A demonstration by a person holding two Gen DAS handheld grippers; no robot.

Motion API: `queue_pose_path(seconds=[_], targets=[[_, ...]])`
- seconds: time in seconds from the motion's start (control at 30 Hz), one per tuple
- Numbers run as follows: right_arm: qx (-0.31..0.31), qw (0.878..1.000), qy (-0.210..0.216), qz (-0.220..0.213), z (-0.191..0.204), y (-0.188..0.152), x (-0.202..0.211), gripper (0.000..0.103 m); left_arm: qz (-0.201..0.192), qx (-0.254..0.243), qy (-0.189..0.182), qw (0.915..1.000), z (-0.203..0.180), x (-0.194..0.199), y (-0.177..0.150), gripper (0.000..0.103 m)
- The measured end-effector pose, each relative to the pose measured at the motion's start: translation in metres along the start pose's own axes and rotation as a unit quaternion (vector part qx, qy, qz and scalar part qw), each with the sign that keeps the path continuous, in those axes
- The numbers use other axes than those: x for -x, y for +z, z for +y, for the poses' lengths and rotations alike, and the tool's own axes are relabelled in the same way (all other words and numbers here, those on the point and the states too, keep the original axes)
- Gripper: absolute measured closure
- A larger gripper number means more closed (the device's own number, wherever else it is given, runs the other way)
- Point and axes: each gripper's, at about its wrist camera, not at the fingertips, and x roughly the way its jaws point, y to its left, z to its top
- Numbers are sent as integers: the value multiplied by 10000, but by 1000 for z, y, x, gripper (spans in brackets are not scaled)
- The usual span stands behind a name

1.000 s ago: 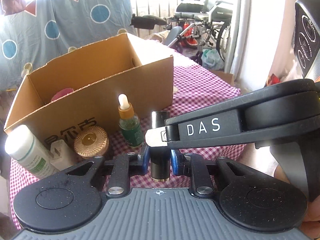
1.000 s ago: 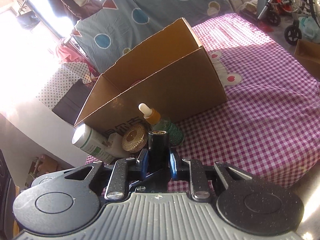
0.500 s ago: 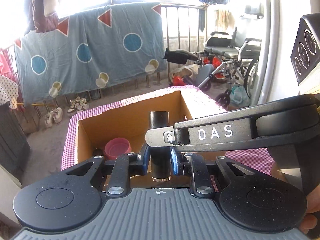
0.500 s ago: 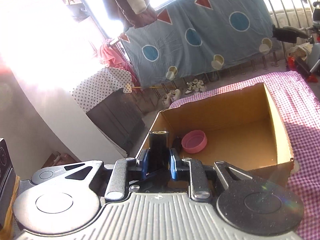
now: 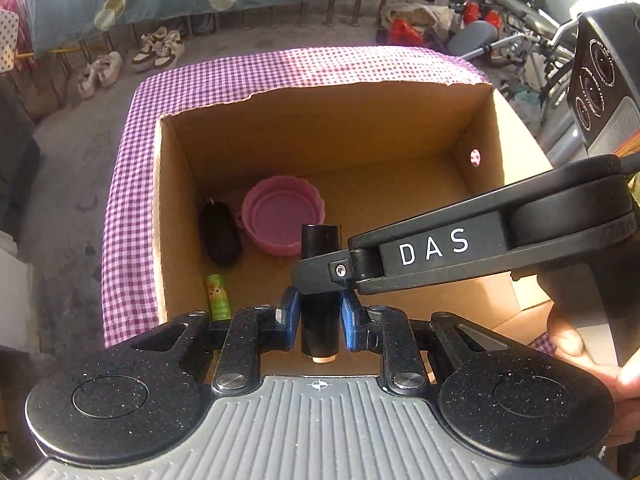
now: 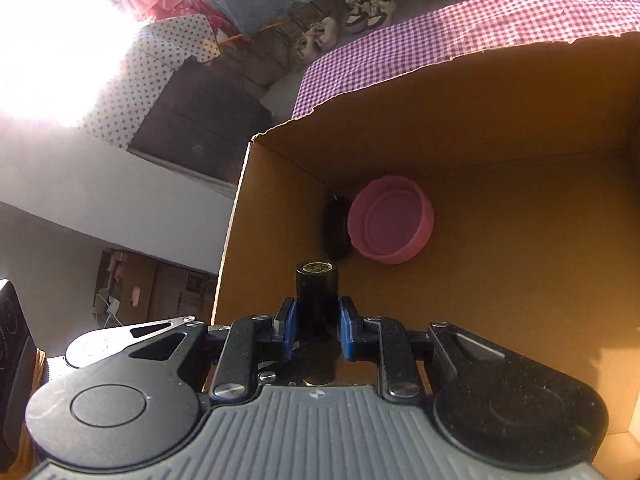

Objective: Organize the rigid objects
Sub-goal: 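Lift the black cylinder into the box and open the left gripper, then move the left gripper back out to the black tape roll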

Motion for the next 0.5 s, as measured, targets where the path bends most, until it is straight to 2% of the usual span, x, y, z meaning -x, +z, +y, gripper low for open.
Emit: queue_pose_path(seconds=[0.13, 0.2, 0.33, 0.4, 0.5], targets=[[-38, 9990, -169, 410, -3, 9, -28, 76, 392, 81, 60, 9992, 11, -13, 3, 82], [-61, 9981, -237, 569, -6, 11, -38, 76, 458, 123, 81, 9988, 16, -14, 3, 80], [-151, 9975, -208, 659, -11, 12, -43, 76, 336, 134, 65, 9993, 16, -4, 5, 75], [-152, 9980, -146, 602, -11, 10, -38, 76, 212, 131, 33, 9997, 15, 5, 3, 65], [-144, 9988, -53, 475, -8, 2, -25, 76, 11, 47, -1, 10000, 9, 22, 0, 62]])
